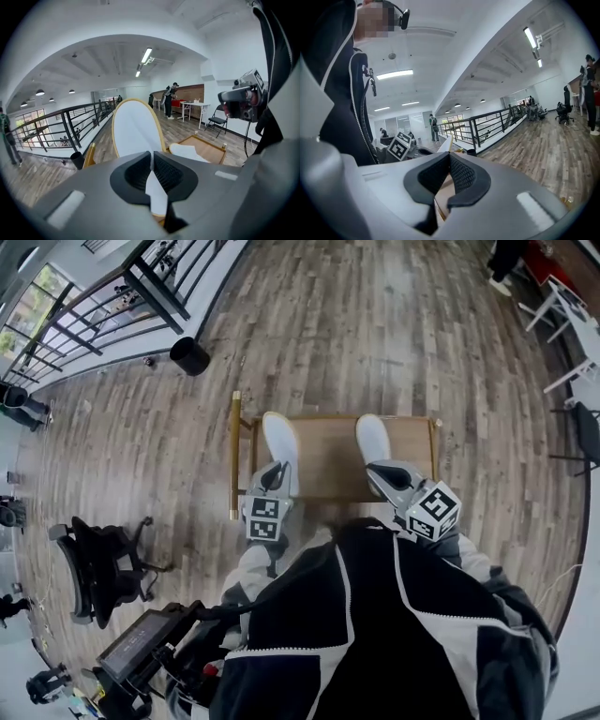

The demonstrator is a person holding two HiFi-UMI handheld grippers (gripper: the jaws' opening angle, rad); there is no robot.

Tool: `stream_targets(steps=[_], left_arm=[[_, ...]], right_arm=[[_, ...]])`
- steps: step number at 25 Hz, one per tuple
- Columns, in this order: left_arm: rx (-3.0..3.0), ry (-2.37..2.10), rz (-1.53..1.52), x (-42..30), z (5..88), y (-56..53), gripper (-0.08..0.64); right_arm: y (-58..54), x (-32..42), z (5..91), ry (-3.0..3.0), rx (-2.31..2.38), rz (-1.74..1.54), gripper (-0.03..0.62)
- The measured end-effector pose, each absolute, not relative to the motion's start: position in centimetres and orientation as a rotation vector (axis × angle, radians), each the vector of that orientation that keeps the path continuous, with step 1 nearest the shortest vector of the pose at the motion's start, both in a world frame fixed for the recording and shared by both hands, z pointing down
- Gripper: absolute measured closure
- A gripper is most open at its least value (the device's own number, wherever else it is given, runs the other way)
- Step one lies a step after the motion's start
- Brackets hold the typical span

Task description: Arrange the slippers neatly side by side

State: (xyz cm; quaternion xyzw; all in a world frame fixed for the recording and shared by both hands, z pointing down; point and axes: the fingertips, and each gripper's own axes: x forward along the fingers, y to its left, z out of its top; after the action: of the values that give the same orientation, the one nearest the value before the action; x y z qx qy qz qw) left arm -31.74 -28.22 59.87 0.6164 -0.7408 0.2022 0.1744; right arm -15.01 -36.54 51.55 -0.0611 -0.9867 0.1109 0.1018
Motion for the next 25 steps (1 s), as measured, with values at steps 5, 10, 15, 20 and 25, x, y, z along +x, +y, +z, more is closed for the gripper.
stream_targets(steps=[5, 10, 15, 20, 25], left_arm=[[1.639, -2.031, 0.615, -35.6, 64.3, -28.3, 0.526], [1.541, -1.949, 0.616, -38.2, 69.2, -28.2, 0.526], [1.46, -1.902, 0.595, -39.9, 72.4, -29.1, 0.526], [1.413, -1.844, 0.585, -40.5, 75.6, -29.3, 0.526], [1.389, -1.778, 0.659, -41.2, 78.1, -28.9, 0.526]], right_arm=[[-37.1, -14.6, 51.5, -2.903, -0.097, 0.334, 0.588], [-36.6, -13.5, 51.8, -2.887, -0.014, 0.339, 0.588], [-36.6, -12.4, 51.9, -2.869, 0.056, 0.343, 0.588], [-36.1, -11.8, 52.0, -2.86, 0.106, 0.345, 0.588], [-35.6, -11.7, 52.2, -2.845, 0.137, 0.33, 0.588]])
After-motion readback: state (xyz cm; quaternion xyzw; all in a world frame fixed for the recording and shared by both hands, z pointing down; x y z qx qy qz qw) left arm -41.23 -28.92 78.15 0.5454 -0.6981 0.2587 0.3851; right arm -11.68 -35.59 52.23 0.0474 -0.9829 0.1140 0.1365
